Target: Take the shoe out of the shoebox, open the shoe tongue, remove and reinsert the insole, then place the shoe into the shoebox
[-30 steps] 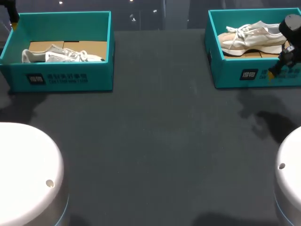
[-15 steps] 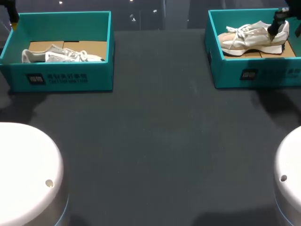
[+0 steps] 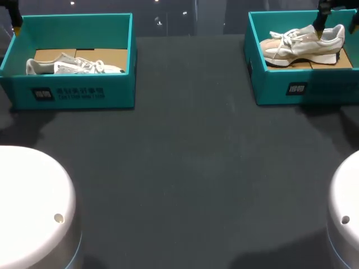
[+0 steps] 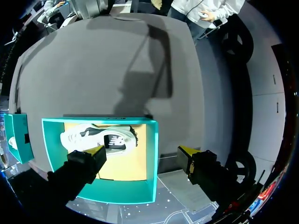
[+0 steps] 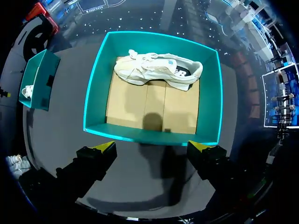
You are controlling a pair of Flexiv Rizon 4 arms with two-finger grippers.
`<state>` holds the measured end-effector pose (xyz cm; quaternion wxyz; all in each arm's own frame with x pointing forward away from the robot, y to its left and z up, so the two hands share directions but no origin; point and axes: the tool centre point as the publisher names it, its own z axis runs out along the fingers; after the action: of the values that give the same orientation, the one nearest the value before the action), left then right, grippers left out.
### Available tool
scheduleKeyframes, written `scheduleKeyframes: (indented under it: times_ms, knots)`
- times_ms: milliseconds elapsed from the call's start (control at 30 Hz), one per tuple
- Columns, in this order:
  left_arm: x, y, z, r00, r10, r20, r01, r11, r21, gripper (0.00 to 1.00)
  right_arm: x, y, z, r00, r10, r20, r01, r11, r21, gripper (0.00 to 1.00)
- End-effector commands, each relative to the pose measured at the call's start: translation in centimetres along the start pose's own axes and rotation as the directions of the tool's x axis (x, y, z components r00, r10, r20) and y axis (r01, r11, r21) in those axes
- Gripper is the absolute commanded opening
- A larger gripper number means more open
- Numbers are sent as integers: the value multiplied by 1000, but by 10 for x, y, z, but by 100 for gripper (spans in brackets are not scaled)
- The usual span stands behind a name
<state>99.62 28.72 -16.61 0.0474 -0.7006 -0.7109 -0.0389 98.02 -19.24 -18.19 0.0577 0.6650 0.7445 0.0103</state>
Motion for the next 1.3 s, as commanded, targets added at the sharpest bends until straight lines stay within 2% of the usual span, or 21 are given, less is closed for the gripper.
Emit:
scheduleKeyframes:
  times_ms: [33, 100, 233, 300, 367, 767, 833, 900, 1000, 1300]
  knots:
    - [0, -1, 0, 1000, 0, -2, 0, 1000, -1, 100, 3, 44, 11, 995, 33, 91, -44, 991, 123, 100]
    - [0, -1, 0, 1000, 0, -2, 0, 1000, -1, 100, -2, 64, 15, 993, 21, 120, -36, 991, 127, 100]
    - [0, -1, 0, 1000, 0, -2, 0, 1000, -1, 100, -18, 92, 22, 988, 24, 154, -42, 993, 111, 100]
    - [0, -1, 0, 1000, 0, -2, 0, 1000, -1, 100, -30, 103, 26, 989, 29, 142, -41, 996, 85, 100]
    - [0, -1, 0, 1000, 0, -2, 0, 1000, -1, 100, -42, 110, 30, 995, 41, 90, -47, 996, 70, 100]
    - [0, -1, 0, 1000, 0, -2, 0, 1000, -1, 100, -42, 110, 30, 995, 41, 90, -47, 996, 70, 100]
    - [0, -1, 0, 1000, 0, -2, 0, 1000, -1, 100, -51, 117, 40, 995, 57, 84, -64, 995, 71, 100]
    - [0, -1, 0, 1000, 0, -2, 0, 1000, -1, 100, -59, 123, 48, 986, 95, 137, -106, 992, 71, 100]
    - [0, -1, 0, 1000, 0, -2, 0, 1000, -1, 100, -69, 131, 58, 980, 113, 162, -123, 991, 55, 100]
    - [0, -1, 0, 1000, 0, -2, 0, 1000, -1, 100, -98, 148, 85, 974, 124, 190, -133, 990, 36, 100]
